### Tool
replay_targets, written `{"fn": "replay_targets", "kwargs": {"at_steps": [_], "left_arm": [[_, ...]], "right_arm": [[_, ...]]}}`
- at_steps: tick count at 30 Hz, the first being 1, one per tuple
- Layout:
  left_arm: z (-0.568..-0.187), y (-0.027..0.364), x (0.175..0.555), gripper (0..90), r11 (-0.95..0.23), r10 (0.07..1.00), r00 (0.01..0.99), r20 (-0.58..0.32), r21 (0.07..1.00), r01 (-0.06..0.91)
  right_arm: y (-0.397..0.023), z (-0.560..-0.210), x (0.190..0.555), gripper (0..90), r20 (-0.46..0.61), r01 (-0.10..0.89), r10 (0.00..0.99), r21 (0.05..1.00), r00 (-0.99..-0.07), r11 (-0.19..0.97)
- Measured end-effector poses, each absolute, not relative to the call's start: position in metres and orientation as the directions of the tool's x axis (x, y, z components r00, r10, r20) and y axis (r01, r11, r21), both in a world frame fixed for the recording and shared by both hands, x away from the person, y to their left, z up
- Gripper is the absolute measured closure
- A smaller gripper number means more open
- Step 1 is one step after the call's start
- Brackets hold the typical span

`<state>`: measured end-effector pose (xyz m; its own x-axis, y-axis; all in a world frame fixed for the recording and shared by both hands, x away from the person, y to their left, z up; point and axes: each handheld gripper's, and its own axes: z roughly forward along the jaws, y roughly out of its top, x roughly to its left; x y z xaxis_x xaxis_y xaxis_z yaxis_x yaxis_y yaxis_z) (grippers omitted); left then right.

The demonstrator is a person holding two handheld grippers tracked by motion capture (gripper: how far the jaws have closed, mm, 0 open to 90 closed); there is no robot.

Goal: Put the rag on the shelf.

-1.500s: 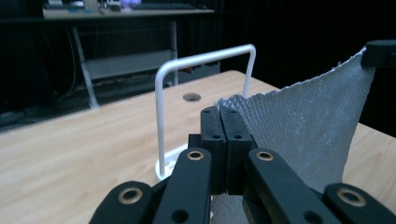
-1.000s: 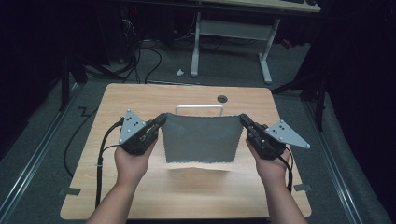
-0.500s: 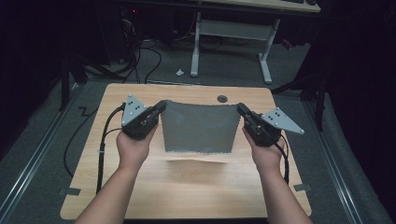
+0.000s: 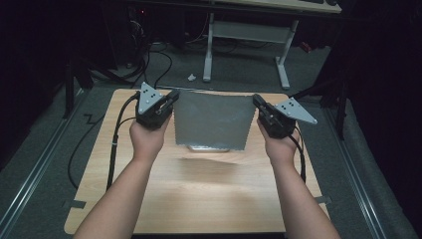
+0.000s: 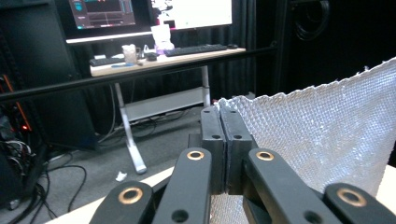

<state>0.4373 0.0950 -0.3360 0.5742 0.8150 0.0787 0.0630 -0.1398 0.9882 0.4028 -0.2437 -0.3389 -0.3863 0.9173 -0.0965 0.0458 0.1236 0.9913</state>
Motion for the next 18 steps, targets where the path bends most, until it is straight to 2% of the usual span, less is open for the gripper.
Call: {"fn": "replay_targets", "kwargs": {"at_steps": [10,18], "left_arm": [[-0.343,0.087,0.476,89.4,-0.156,0.84,0.538,0.066,0.98,0.124],[-0.366,0.082,0.495,89.4,-0.238,0.827,0.555,0.088,0.95,0.203]], "right_arm": [[-0.241,-0.335,0.443,89.6,-0.125,0.081,0.921,0.983,-0.368,0.166],[-0.243,-0.36,0.475,89.5,-0.146,0.172,0.92,0.96,-0.364,0.22]]}}
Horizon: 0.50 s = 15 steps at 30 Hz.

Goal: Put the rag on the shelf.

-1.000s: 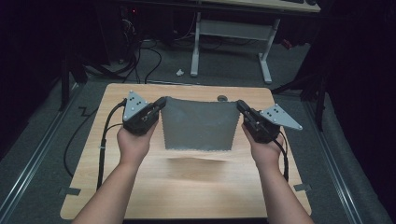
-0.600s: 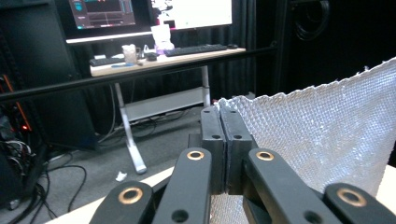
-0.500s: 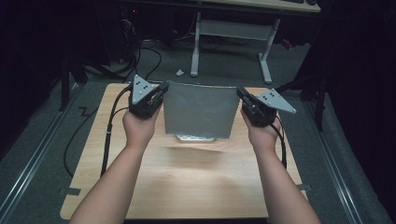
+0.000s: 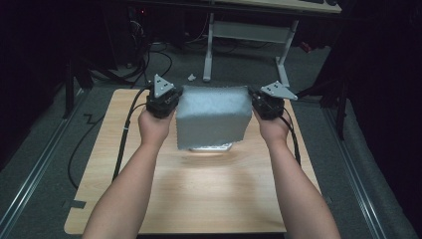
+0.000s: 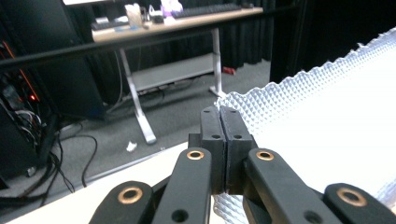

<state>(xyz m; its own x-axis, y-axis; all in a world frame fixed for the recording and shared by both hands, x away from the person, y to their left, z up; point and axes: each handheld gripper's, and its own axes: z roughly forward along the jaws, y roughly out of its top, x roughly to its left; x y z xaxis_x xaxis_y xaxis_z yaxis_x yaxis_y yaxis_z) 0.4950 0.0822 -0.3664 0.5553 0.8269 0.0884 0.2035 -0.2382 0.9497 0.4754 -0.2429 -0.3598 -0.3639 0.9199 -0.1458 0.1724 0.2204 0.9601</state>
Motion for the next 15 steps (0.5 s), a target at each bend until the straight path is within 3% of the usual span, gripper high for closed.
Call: {"fn": "replay_targets", "kwargs": {"at_steps": [7,15], "left_arm": [[-0.386,0.084,0.496,89.4,-0.291,0.805,0.585,0.1,0.926,0.242],[-0.408,0.094,0.492,89.3,-0.246,0.799,0.601,0.025,0.925,0.289]], "right_arm": [[-0.242,-0.379,0.485,89.6,-0.12,0.236,0.916,0.946,-0.383,0.223],[-0.237,-0.4,0.479,89.6,-0.13,0.25,0.903,0.936,-0.41,0.248]]}}
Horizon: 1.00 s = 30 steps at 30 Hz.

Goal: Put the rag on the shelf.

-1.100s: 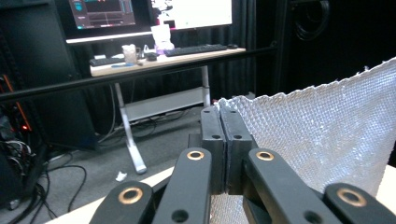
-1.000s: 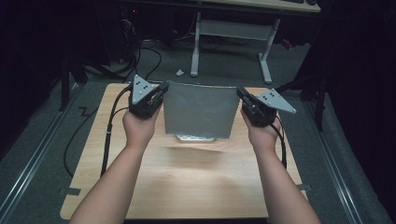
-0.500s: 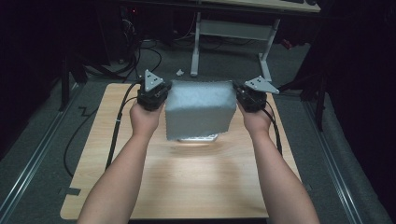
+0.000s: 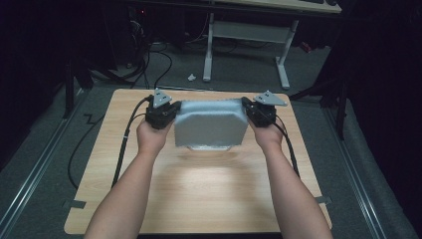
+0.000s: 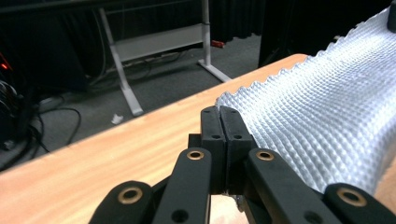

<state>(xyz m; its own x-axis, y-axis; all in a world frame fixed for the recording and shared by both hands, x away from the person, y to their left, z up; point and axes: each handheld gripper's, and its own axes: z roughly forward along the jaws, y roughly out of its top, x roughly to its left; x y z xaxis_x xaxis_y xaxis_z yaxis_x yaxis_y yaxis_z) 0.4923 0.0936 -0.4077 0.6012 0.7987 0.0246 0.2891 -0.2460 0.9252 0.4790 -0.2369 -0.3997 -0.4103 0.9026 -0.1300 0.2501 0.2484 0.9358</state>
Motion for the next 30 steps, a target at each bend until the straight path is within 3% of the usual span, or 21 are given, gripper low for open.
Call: {"fn": "replay_targets", "kwargs": {"at_steps": [30], "left_arm": [[-0.475,0.095,0.478,89.0,-0.249,0.745,0.658,-0.108,0.87,0.426]], "right_arm": [[-0.242,-0.471,0.461,89.3,-0.066,0.356,0.902,0.905,-0.427,0.235]]}}
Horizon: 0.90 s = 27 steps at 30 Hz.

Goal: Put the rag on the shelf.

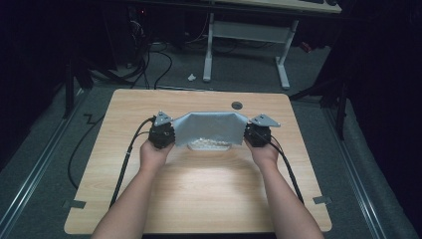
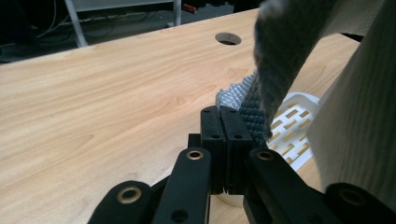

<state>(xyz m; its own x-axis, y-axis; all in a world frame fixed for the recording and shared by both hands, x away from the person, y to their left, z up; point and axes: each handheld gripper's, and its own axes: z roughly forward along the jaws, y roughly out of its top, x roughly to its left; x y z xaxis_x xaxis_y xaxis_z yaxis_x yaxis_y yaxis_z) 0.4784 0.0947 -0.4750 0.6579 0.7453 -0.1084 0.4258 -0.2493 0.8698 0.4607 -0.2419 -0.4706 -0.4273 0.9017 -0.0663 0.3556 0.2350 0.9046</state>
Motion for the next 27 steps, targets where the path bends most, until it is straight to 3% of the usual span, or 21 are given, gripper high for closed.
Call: {"fn": "replay_targets", "kwargs": {"at_steps": [5,7,16,27], "left_arm": [[-0.477,0.094,0.477,88.5,-0.247,0.744,0.658,-0.117,0.867,0.433],[-0.476,0.095,0.477,85.7,-0.245,0.749,0.653,-0.111,0.87,0.428],[-0.465,0.109,0.475,79.8,-0.2,0.775,0.621,-0.117,0.887,0.416],[-0.452,0.128,0.474,69.5,-0.146,0.802,0.584,-0.127,0.906,0.397]], "right_arm": [[-0.244,-0.477,0.46,88.6,-0.05,0.373,0.904,0.9,-0.425,0.225],[-0.244,-0.476,0.46,82.7,-0.044,0.381,0.907,0.898,-0.418,0.219],[-0.253,-0.463,0.457,77.2,-0.034,0.356,0.913,0.915,-0.407,0.193],[-0.264,-0.449,0.454,77.2,-0.042,0.325,0.922,0.929,-0.385,0.178]]}}
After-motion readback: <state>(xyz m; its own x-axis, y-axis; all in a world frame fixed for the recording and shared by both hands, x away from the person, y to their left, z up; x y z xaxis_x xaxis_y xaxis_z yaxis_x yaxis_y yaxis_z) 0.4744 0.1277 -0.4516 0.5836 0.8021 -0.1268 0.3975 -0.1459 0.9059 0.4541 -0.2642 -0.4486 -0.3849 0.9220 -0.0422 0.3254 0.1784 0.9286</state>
